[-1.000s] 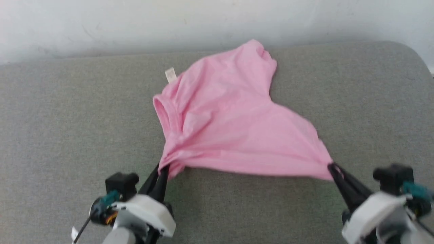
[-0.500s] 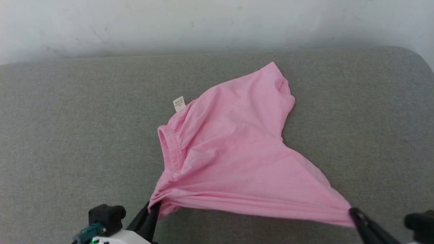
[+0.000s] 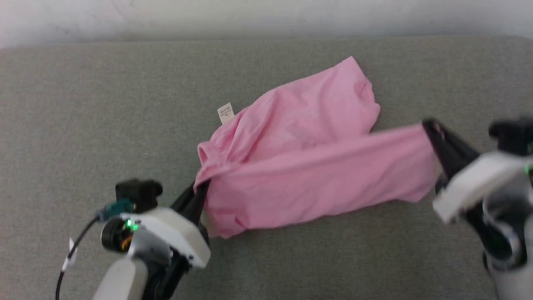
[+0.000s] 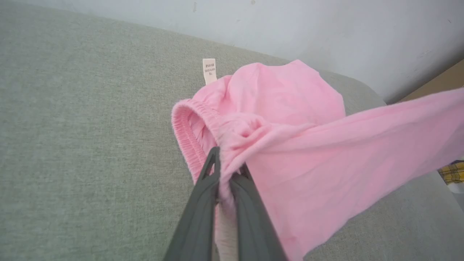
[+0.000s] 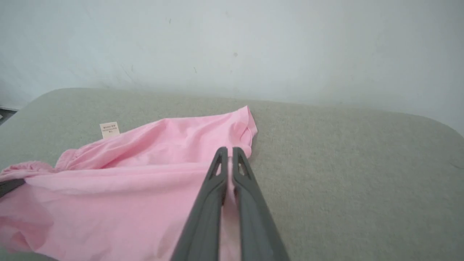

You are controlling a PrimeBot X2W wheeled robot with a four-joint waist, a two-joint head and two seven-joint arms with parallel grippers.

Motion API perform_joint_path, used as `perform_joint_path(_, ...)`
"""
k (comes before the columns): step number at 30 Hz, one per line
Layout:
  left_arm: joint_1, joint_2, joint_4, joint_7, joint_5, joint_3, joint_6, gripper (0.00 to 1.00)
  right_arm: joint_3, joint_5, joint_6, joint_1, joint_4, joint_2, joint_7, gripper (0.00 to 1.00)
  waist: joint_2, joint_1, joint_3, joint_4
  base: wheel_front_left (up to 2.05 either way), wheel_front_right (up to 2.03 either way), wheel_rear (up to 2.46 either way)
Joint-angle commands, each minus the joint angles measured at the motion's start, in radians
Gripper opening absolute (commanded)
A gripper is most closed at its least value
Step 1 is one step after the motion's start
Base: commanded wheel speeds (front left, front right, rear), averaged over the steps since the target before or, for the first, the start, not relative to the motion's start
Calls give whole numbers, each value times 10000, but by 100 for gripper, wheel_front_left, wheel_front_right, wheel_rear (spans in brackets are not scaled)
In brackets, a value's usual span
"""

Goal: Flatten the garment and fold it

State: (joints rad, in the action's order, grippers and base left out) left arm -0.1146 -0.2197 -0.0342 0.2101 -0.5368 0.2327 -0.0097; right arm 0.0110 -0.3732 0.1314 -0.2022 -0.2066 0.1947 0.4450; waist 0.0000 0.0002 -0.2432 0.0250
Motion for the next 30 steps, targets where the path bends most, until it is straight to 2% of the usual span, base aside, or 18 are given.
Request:
perform_joint_path(1, -257, 45, 107, -75, -31, -16, -74, 0, 56, -49, -7, -383, 232, 83, -85, 0, 0, -2, -405, 238, 0, 0, 0)
perform_joint_path(6, -1617, 367, 957, -553, -130, -115, -248, 0, 583, -338, -7, -3189, 2719, 406, -644, 0, 0, -2, -1098, 608, 0, 0, 0)
perform_joint_path(12, -2927, 803, 1822, -1140, -185, -74, -425, 0, 1356, -397, -7, -5663, 5438, 816, -1440, 0, 0, -2, -1851, 1141, 0, 0, 0)
perform_joint_path(17, -3665, 1056, 2588, -1525, -196, 67, -548, 0, 1918, -293, -7, -6909, 7479, 890, -2141, 0, 0, -2, -2244, 1369, 0, 0, 0)
perform_joint_path(24, -4201, 1288, 3691, -1849, -299, 375, -730, 0, 2789, -211, -7, -7720, 9536, 779, -3579, 0, 0, -2, -2426, 1398, 0, 0, 0)
perform_joint_path(25, -4241, 1303, 3812, -1876, -303, 417, -749, 0, 2944, -212, -7, -7759, 9796, 754, -3721, 11, 0, -2, -2421, 1385, 0, 0, 0)
perform_joint_path(26, -4268, 1314, 3914, -1921, -311, 447, -766, 0, 3102, -217, -7, -7787, 10022, 730, -3886, 29, 0, -2, -2400, 1368, 0, 0, 0)
perform_joint_path(27, -4279, 1325, 4004, -1962, -325, 472, -783, 0, 3230, -243, -7, -7805, 10226, 706, -4073, 40, 0, -2, -2363, 1348, 0, 0, 0)
perform_joint_path(28, -4278, 1329, 4076, -1993, -336, 498, -800, 6, 3367, -273, -7, -7821, 10398, 686, -4270, 49, 0, -2, -2323, 1324, 0, 0, 0)
perform_joint_path(29, -4270, 1332, 4125, -2031, -346, 515, -813, 32, 3514, -276, -7, -7835, 10519, 688, -4536, 90, 0, -2, -2270, 1301, 0, 0, 0)
perform_joint_path(30, -4254, 1330, 4161, -2060, -350, 529, -820, 59, 3634, -272, -7, -7837, 10607, 701, -4854, 100, 0, -2, -2201, 1284, 0, 0, 0)
